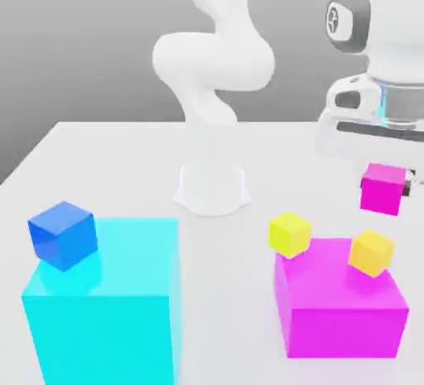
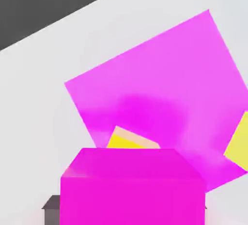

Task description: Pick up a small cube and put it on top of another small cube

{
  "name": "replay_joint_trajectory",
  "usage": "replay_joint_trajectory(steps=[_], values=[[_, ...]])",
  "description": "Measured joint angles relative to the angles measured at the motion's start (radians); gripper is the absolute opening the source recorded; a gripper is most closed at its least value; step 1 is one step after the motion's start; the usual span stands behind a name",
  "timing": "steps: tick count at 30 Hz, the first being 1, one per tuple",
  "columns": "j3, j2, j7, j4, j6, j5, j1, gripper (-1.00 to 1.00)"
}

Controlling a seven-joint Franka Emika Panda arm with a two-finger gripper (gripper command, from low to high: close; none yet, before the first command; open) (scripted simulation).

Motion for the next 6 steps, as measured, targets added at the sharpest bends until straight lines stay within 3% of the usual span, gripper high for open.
replay_joint_trajectory(steps=[3, 4, 6], values=[[0.076, 0.113, 0.079, -0.034, 0.126, -0.096, -0.061, -1.00], [0.089, 0.139, 0.099, -0.041, 0.152, -0.122, -0.072, 1.00], [0.089, 0.139, 0.099, -0.041, 0.152, -0.122, -0.072, 1.00]])
